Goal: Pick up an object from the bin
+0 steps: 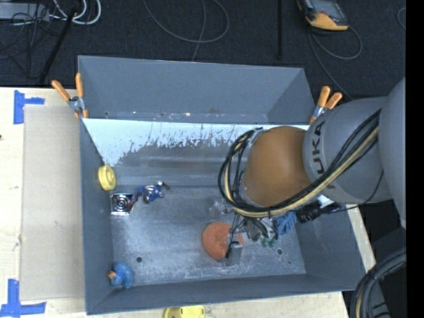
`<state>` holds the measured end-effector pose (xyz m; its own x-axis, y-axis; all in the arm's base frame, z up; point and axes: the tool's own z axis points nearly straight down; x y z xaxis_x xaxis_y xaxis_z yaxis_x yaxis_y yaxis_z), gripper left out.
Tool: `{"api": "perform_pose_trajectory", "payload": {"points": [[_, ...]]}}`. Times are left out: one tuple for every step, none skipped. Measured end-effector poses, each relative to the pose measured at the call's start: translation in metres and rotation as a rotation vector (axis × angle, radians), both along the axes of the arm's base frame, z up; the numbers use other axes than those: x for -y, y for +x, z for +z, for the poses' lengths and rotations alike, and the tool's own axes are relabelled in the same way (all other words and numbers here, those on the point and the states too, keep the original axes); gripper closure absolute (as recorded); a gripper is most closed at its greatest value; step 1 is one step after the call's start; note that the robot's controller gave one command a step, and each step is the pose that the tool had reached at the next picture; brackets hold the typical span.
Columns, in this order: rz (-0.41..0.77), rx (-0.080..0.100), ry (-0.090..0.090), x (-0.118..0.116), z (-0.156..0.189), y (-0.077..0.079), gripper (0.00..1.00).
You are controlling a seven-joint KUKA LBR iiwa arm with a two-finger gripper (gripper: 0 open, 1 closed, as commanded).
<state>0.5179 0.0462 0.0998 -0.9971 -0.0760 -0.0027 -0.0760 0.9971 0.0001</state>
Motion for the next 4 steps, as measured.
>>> {"api": "perform_pose_trajectory", "payload": {"points": [[-0.223,-0.003,0.000,0.023,-0.030,0.039,1.00],[-0.224,-0.003,0.001,0.023,-0.030,0.039,1.00],[-0.230,-0.003,0.000,0.010,0.043,0.044,1.00],[-0.230,-0.003,0.000,0.010,0.043,0.044,1.00]]}}
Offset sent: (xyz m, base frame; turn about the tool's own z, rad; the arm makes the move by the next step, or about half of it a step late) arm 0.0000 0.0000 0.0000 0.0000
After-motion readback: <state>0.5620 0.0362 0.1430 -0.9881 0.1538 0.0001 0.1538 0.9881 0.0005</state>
